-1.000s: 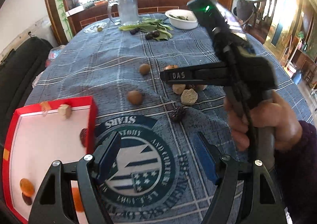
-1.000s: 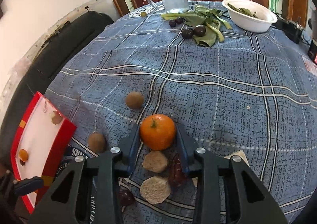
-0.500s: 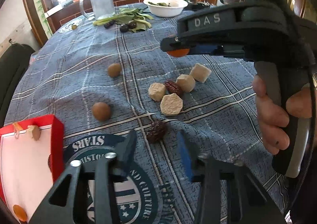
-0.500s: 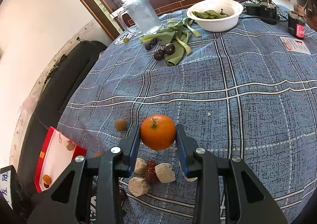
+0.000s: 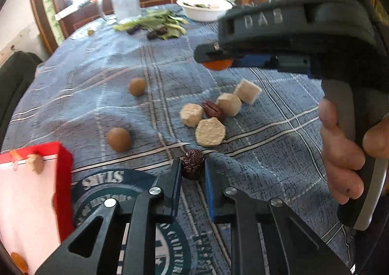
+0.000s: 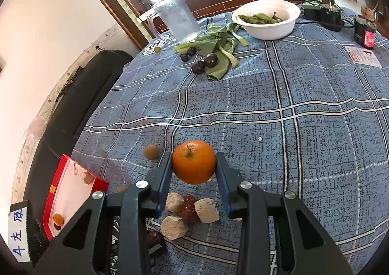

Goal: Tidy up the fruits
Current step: 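Carry the orange in the right gripper while the left carries a red date to the tray, release both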

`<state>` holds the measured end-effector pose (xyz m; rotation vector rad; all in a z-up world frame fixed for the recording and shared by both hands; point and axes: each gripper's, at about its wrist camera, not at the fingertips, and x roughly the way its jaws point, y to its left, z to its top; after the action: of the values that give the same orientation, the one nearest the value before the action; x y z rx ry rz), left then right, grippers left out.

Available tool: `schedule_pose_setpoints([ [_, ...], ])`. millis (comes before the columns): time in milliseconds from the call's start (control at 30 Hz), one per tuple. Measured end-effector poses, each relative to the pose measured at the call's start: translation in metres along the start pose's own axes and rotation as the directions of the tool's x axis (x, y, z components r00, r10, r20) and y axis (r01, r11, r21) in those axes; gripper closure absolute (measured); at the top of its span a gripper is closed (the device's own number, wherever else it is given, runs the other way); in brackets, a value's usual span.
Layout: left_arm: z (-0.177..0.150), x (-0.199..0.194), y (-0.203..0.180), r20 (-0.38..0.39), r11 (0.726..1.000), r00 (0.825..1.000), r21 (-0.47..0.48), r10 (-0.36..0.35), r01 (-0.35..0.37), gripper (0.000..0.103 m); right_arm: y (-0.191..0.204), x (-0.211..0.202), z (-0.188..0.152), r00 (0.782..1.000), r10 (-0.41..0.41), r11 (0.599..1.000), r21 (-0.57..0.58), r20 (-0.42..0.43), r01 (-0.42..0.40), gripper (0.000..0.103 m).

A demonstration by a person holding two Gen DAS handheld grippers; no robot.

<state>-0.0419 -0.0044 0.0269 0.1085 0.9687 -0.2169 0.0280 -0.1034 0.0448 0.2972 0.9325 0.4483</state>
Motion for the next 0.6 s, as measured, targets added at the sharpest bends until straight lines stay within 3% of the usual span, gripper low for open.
schedule_pose_setpoints([
  [100,-0.005,-0.024,0.006,0.062,0.997,0.995,-0.013,0.072,-0.072,0.086,0.005,-0.004,-0.002,1.0,0.013,1.0,-0.02,0.015,-0.012,0.066],
  [233,-0.014,-0.061,0.021,0.153,0.981,0.969,-0.061,0.194,-0.186,0.086,0.019,-0.01,-0.008,0.998,0.053,0.997,-0.061,0.037,-0.051,0.066],
  [367,-0.029,-0.094,0.047,0.211,0.943,0.921,-0.14,0.327,-0.302,0.086,0.047,-0.013,-0.02,0.992,0.122,0.983,-0.145,0.039,-0.115,0.065],
  [600,-0.049,-0.129,0.097,0.234,0.859,0.834,-0.257,0.5,-0.443,0.086,0.099,-0.02,-0.052,0.971,0.237,0.928,-0.3,0.015,-0.222,0.065],
])
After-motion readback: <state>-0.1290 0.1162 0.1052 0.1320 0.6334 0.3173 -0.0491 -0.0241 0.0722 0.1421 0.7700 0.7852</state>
